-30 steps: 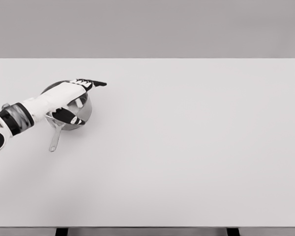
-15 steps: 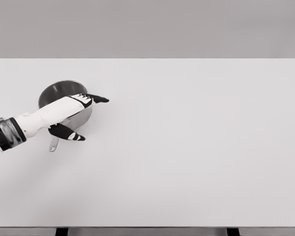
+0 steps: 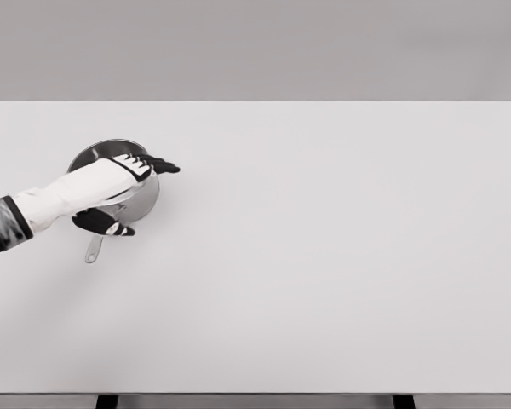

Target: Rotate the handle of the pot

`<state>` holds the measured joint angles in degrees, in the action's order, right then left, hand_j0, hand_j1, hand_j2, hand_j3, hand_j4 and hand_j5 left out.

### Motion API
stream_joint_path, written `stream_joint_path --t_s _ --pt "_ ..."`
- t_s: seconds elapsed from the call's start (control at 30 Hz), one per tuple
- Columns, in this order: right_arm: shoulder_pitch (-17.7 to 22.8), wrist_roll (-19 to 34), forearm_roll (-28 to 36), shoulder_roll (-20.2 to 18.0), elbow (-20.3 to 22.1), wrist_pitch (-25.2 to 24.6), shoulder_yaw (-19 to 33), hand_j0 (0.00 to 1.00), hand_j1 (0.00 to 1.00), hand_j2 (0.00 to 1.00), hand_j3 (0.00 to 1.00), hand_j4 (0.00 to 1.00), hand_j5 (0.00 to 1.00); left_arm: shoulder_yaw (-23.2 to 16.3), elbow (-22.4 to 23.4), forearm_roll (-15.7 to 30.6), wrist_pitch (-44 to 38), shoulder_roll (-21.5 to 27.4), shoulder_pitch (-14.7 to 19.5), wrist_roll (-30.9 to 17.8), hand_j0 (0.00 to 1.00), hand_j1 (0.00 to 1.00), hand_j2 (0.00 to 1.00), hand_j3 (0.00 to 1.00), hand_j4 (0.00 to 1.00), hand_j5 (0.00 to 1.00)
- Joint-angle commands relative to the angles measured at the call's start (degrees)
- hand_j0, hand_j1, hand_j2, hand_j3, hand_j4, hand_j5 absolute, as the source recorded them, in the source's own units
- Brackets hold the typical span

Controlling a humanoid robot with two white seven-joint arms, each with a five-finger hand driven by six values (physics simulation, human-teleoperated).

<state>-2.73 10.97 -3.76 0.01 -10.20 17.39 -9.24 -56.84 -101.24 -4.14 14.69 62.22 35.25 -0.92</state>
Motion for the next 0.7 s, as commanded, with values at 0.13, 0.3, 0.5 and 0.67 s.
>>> stream_joint_path --t_s 0.13,0.3,0.5,0.67 --pt "0.0 0.01 -0.01 -0.01 0.0 0.01 0.01 1.0 1.0 1.0 1.0 1.0 1.0 2.7 -0.01 -0.08 0.08 0.27 -1.23 0.04 1.0 1.0 1.0 1.0 1.0 1.0" --pt "0.0 0.01 -0.01 -0.01 0.0 0.01 0.01 1.0 1.0 1.0 1.0 1.0 1.0 2.7 -0.01 -1.13 0.08 0.36 -2.03 -0.31 1.0 1.0 1.0 1.0 1.0 1.0" --pt "0.0 0.01 -0.01 -0.01 0.0 0.01 0.01 1.0 1.0 1.0 1.0 1.0 1.0 3.14 -0.01 -1.75 0.08 0.89 -3.08 -0.4 1.0 1.0 1.0 1.0 1.0 1.0" --pt "0.0 0.01 -0.01 -0.01 0.0 0.01 0.01 1.0 1.0 1.0 1.0 1.0 1.0 6.92 0.08 -3.5 0.08 1.15 -6.95 -0.4 1.0 1.0 1.0 1.0 1.0 1.0"
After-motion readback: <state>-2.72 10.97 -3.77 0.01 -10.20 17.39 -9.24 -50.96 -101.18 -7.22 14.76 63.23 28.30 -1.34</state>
